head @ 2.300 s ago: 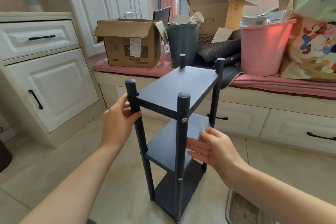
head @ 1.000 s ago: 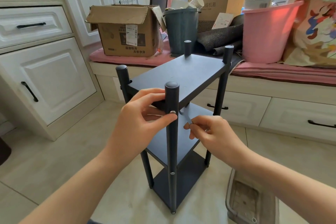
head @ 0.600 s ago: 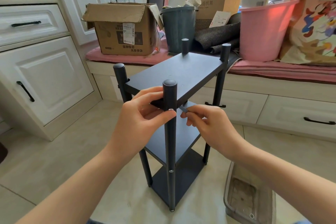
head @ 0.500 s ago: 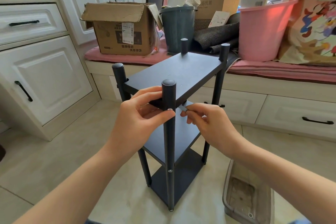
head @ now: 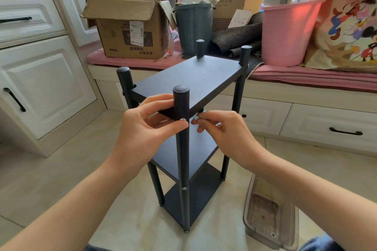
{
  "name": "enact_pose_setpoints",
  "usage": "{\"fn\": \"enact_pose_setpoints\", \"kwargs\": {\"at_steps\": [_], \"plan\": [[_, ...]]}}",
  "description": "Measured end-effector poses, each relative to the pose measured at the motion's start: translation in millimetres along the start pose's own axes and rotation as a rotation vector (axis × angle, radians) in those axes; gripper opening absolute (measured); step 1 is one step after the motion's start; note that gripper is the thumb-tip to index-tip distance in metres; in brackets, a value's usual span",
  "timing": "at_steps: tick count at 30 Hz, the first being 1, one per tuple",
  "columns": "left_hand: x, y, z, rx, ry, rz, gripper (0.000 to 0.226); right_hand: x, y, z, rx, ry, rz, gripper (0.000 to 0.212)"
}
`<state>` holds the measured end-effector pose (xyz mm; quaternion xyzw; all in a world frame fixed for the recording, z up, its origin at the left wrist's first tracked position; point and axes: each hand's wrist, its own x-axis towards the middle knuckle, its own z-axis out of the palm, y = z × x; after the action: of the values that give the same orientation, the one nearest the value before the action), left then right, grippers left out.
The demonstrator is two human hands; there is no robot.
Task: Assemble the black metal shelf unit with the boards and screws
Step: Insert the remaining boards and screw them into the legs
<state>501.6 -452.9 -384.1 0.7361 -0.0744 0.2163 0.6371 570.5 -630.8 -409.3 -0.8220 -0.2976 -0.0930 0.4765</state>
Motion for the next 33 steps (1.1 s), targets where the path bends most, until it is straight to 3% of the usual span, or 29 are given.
{"fn": "enact_pose_setpoints", "kwargs": {"at_steps": [7,33], "plan": [[-0.5,-1.3,1.3,-0.031,0.023,-0.017,0.045,-0.4,1.9,6.4,0.025,-0.013,0.023,0.019],[2.0,-5.7,-1.0,-0.049,0.034,0.001,0.047,13.7,10.8,44.6,0.005,0.092,-0.211,0.012]]}}
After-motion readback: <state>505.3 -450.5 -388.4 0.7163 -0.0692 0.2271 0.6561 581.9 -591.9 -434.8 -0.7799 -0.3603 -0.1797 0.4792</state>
